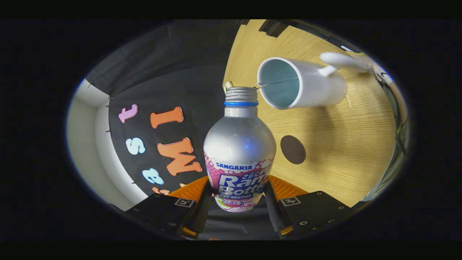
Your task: Take the bottle from table, then pour the juice into the cup, finally place the bottle on the coaster
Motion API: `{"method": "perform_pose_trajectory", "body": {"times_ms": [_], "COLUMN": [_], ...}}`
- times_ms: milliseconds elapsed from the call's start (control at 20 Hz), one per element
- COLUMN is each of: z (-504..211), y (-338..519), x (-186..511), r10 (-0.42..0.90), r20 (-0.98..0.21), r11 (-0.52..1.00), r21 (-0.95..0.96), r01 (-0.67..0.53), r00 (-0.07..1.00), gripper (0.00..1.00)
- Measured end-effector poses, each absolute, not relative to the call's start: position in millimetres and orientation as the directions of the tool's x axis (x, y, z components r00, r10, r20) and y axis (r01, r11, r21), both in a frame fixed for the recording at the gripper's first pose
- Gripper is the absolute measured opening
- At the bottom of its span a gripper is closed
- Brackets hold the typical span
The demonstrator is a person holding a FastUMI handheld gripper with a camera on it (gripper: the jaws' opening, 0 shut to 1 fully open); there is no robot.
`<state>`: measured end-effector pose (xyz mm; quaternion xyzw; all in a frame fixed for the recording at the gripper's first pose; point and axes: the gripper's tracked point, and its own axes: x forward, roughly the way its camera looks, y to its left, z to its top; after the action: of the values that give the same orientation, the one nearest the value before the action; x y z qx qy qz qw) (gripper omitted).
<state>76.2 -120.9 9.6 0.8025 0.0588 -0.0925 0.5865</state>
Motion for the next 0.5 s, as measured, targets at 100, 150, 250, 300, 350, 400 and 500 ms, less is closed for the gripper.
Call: {"method": "perform_pose_trajectory", "body": {"times_ms": [100,150,250,300,350,400,500], "z": [7.1,6.4,6.7,4.7,7.4,8.1,7.4], "y": [-121.2,-120.0,-122.8,-123.4,-123.4,-122.5,-123.6], "x": [74.7,73.5,73.5,72.7,75.6,74.7,74.5], "r10": [-0.010,-0.006,-0.007,-0.009,-0.010,-0.007,-0.007], "r20": [-0.226,-0.230,-0.230,-0.231,-0.229,-0.226,-0.228], "r11": [-0.319,-0.330,-0.347,-0.349,-0.348,-0.348,-0.357], "r21": [0.924,0.919,0.913,0.913,0.913,0.914,0.910], "r01": [0.211,0.215,0.213,0.213,0.211,0.209,0.211], "r00": [0.974,0.973,0.973,0.973,0.973,0.974,0.974], "gripper": [0.71,0.71,0.71,0.71,0.71,0.71,0.71]}}
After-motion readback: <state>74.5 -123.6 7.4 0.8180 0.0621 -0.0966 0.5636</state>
